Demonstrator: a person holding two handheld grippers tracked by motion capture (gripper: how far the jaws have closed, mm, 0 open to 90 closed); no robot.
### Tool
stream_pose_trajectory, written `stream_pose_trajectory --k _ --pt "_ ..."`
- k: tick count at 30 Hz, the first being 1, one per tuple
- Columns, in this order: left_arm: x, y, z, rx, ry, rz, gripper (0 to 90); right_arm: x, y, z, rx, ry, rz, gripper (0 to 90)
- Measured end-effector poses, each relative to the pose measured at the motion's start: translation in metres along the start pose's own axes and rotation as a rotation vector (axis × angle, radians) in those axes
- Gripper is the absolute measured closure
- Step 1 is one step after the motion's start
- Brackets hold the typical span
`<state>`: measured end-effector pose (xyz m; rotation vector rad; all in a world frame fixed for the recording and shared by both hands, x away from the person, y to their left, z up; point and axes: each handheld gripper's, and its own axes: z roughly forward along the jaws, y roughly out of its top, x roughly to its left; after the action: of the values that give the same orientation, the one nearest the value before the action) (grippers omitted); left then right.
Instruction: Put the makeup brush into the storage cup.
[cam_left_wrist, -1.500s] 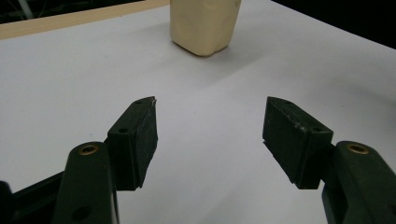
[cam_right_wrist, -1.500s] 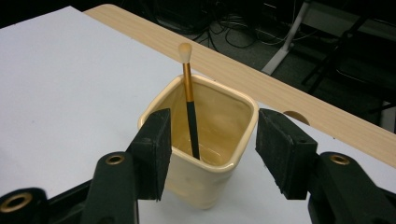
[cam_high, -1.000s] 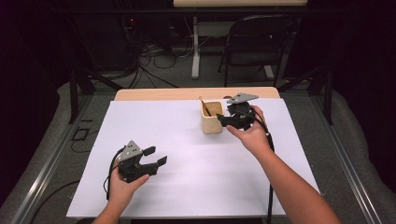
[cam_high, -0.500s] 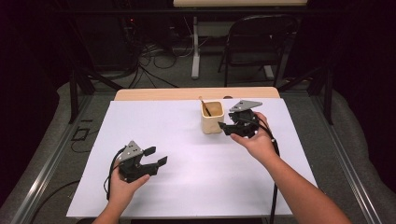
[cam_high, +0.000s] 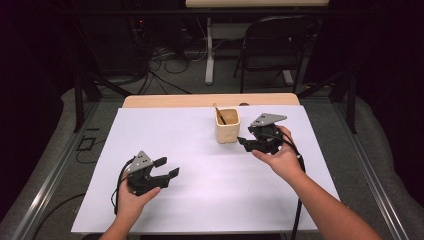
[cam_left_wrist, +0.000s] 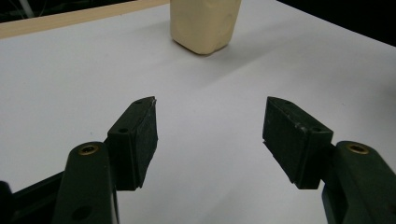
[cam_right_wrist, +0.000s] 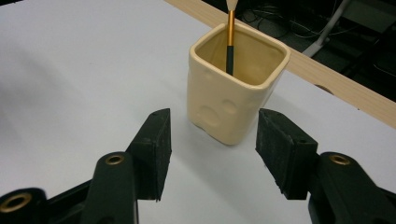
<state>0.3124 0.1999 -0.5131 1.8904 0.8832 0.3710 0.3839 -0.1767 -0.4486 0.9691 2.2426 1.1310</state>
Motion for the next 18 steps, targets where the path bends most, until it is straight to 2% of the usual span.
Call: stream_pose_trajectory --k 18 --pt "0.000 -0.001 0.000 0.003 0.004 -0.004 35.4 0.004 -0.024 -0.009 0.017 0.009 -0.002 45.0"
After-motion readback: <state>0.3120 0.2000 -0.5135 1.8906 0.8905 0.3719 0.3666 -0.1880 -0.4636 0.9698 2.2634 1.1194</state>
